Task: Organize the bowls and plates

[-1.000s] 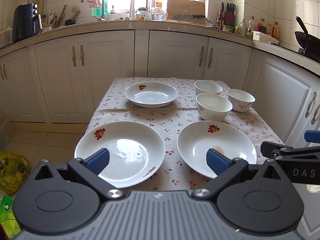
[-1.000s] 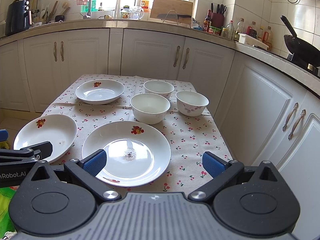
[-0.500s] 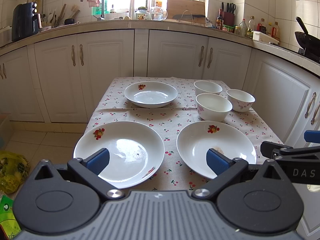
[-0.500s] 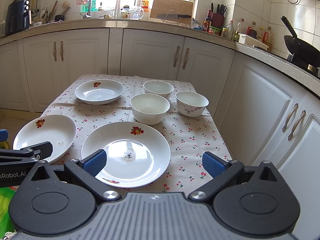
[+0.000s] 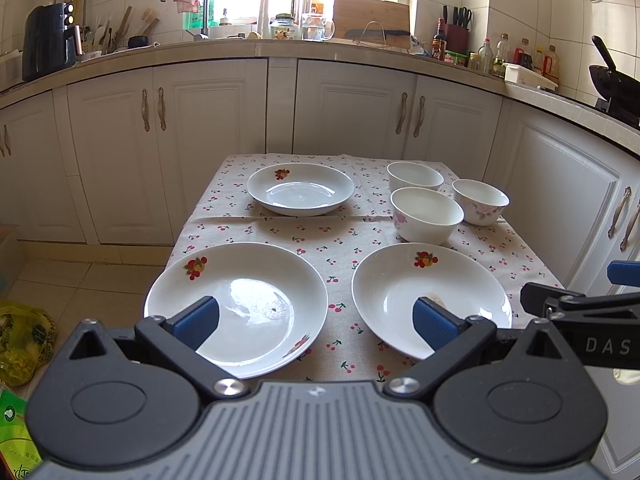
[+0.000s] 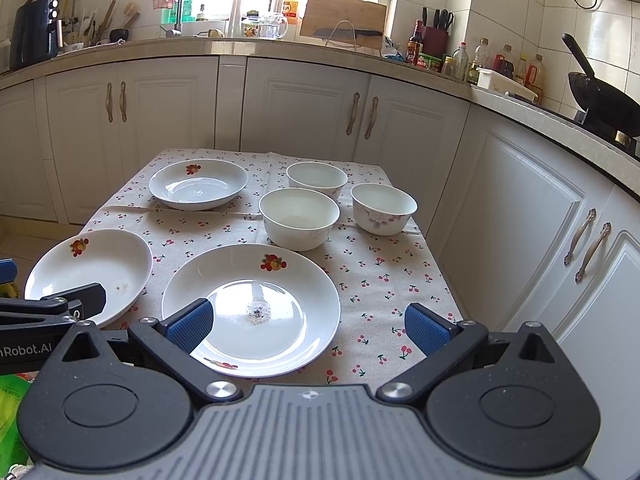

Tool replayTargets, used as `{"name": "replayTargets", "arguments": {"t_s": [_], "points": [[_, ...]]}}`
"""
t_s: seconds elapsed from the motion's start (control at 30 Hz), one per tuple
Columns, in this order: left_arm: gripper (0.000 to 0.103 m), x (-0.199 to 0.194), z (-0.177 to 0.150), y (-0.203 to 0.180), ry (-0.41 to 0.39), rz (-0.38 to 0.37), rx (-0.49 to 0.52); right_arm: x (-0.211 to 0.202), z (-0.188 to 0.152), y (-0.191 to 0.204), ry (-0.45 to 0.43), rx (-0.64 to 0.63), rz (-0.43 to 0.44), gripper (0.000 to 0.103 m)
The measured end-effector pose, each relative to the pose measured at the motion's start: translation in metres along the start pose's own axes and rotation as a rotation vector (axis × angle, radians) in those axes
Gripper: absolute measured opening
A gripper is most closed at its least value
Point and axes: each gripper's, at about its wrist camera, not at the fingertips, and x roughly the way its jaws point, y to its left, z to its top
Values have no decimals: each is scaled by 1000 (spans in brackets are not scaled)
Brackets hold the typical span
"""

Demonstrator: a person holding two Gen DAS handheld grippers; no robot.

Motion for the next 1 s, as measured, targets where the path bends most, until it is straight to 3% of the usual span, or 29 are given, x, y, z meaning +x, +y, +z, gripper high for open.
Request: {"name": "replayTargets", "arguments": {"t_s": [0.47,1.0], "points": [[102,8,3,4,-7,-38,3,4,6,2,-4,-20,9,103],[102,24,4,29,-38,-47,46,28,33,13,-19,-107,95,103]]}}
